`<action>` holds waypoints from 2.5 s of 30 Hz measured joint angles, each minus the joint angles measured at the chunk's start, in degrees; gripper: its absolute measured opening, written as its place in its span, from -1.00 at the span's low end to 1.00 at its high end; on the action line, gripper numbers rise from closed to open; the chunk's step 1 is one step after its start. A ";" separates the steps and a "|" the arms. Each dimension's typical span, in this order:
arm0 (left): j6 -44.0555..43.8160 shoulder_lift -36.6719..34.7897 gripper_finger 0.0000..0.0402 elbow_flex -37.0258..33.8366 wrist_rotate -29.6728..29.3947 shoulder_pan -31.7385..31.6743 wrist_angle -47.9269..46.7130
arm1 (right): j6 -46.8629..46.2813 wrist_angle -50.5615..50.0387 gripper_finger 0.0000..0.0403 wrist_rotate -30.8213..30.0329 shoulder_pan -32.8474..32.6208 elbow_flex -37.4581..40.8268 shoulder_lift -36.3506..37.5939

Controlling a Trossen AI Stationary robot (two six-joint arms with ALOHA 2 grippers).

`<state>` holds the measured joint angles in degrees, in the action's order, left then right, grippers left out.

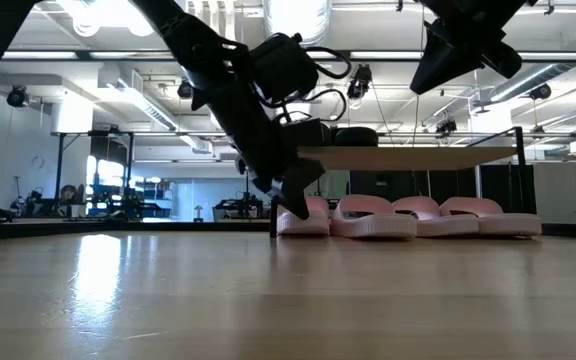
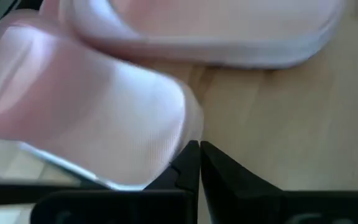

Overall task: Pick and place slides into the shelf
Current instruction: Adjust the pink slides under the shelf, then return to Home Position

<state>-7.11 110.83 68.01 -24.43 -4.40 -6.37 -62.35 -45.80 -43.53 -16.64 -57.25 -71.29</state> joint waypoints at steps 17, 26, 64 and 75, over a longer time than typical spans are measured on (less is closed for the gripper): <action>3.72 5.29 -1.00 3.94 15.57 6.01 20.76 | -7.73 -10.37 -0.86 1.47 -4.87 0.08 9.46; 7.42 15.22 -1.00 19.14 12.63 5.51 10.39 | -7.72 -11.47 -0.86 2.26 -5.10 0.09 10.36; -10.60 3.36 -1.00 16.31 5.80 6.86 -13.73 | -17.47 -25.83 -0.86 14.59 -5.45 1.54 10.16; -16.00 -15.87 -1.00 7.06 6.13 7.04 -14.11 | -31.67 -21.27 -0.86 26.22 -4.99 17.66 9.70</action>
<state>-23.12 94.96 75.06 -18.31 2.63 -20.48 -94.01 -67.08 -17.31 -21.63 -39.60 -61.59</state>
